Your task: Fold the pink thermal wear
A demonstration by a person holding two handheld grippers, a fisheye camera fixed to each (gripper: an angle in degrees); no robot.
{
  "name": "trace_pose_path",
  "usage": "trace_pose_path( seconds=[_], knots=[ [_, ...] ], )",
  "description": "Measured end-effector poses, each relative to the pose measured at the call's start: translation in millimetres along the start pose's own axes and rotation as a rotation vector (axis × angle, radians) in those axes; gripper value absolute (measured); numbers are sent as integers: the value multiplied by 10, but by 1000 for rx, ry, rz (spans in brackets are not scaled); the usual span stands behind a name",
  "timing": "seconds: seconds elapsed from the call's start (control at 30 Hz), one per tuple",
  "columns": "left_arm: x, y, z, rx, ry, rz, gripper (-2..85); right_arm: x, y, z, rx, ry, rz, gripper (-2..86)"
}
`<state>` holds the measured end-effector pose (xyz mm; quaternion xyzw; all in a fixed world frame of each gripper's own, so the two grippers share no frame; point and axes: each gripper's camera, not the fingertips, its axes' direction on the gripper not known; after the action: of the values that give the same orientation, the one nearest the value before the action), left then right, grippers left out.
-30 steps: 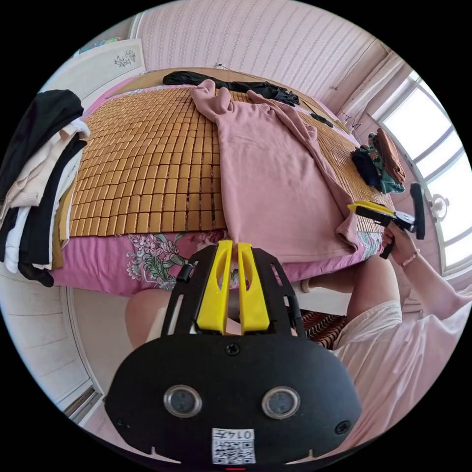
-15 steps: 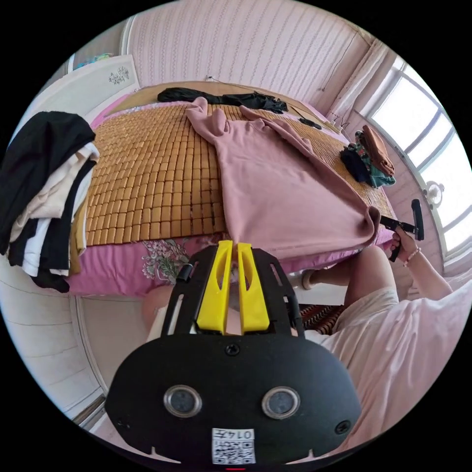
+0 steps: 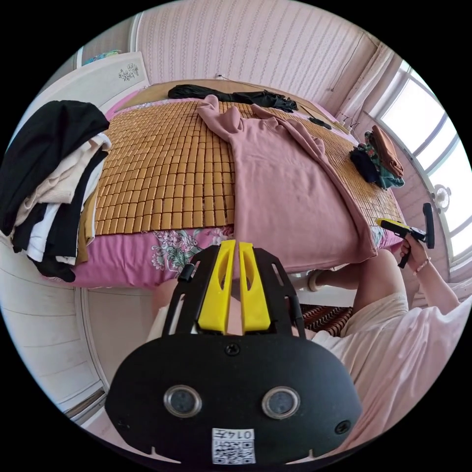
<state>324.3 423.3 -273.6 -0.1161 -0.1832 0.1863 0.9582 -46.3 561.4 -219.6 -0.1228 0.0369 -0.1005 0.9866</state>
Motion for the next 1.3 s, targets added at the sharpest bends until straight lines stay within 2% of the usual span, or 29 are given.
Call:
trace_pose_path(
  seconds=[0.17, 0.27, 0.43, 0.6, 0.63, 0.7, 0.77, 0.8, 0.83, 0.9, 0.97, 1.0, 1.07, 1.17, 1.23, 1.3],
  knots=[
    [-19, -431, 270, 22, 23, 45, 12, -281, -863, 87, 68, -16, -133, 107],
    [35, -1008, 545, 36, 25, 126, 31, -454, -1602, 212, 96, 26, -235, 110],
    [157, -2451, 1205, 106, 1, 262, 57, -719, -2905, 785, 82, 59, -362, 113],
    [204, -3541, 2034, 50, -7, 270, 76, -739, -3834, 1567, 68, 138, -298, 103],
    [218, -3701, 2259, 22, -20, 263, 75, -656, -3923, 1807, 5, 163, -262, 63],
    [197, -3818, 2620, -27, -69, 245, 62, -470, -3906, 1986, -19, 122, -189, 27],
    [155, -3797, 3034, -148, -120, 254, 44, -116, -3745, 1628, 127, -22, -53, 9],
    [161, -3697, 3034, -50, -128, 294, 32, -16, -3666, 1482, 172, -43, -30, 8],
    [177, -3627, 3087, -37, -152, 311, 23, 198, -3441, 1131, 274, -64, 14, 5],
    [223, -3564, 3127, -29, -182, 326, 14, 553, -2965, 569, 404, -54, 95, 3],
    [238, -3532, 3161, -41, -187, 317, 9, 1017, -2190, 9, 443, 71, 281, 3],
    [223, -3521, 3170, -47, -176, 291, 7, 1124, -1986, -82, 430, 111, 331, 4],
    [181, -3524, 3155, -66, -139, 232, 5, 1523, -1222, -210, 264, 270, 545, 5],
    [175, -3526, 2998, -60, -60, 214, 7, 1769, -647, -165, 20, 277, 721, 1],
    [244, -3503, 2836, -20, -43, 256, 16, 1677, -655, -157, 7, 291, 691, 0],
    [314, -3518, 2801, -12, -46, 293, 26, 1497, -919, -76, 34, 293, 559, -1]
  ],
)
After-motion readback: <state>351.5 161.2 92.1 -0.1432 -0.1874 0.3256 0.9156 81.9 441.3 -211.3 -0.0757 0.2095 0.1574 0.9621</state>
